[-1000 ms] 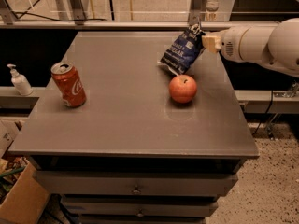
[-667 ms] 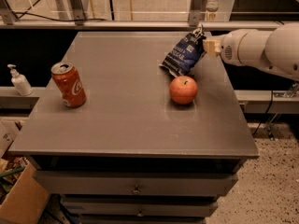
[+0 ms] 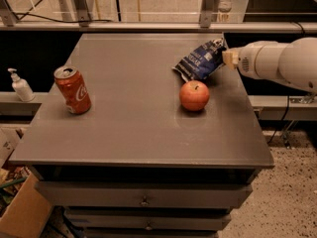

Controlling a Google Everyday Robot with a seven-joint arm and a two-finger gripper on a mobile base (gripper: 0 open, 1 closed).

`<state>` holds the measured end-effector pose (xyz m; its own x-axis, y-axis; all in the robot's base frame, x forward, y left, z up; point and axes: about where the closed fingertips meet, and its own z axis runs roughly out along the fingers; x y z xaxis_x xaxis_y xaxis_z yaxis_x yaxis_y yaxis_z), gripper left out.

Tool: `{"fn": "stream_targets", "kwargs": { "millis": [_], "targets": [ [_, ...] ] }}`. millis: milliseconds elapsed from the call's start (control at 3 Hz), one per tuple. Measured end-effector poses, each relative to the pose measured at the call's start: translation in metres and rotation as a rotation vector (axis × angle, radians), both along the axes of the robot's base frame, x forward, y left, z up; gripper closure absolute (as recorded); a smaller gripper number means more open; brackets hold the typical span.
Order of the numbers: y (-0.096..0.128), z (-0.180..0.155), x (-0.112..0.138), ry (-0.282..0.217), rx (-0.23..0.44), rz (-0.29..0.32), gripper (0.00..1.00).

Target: Move blue chip bag near apple

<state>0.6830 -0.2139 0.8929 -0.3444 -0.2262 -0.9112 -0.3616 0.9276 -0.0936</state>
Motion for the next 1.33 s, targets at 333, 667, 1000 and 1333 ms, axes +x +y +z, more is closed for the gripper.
{"fn": "stream_targets", "kwargs": {
  "millis": [333,667,1000,1333],
  "targets": [
    [-0.022,-0.008,-0.011,0.015,-0.035,-0.059,1.0],
    [-0.048,-0.012,-0.036,0.031,-0.077,-0.115,1.0],
    [-0.049,-0.012,-0.055,0.039,-0.089,-0.114,1.0],
    [-0.034,-0.019,-0.066,0.066,-0.078,-0.067,1.0]
  ]
}}
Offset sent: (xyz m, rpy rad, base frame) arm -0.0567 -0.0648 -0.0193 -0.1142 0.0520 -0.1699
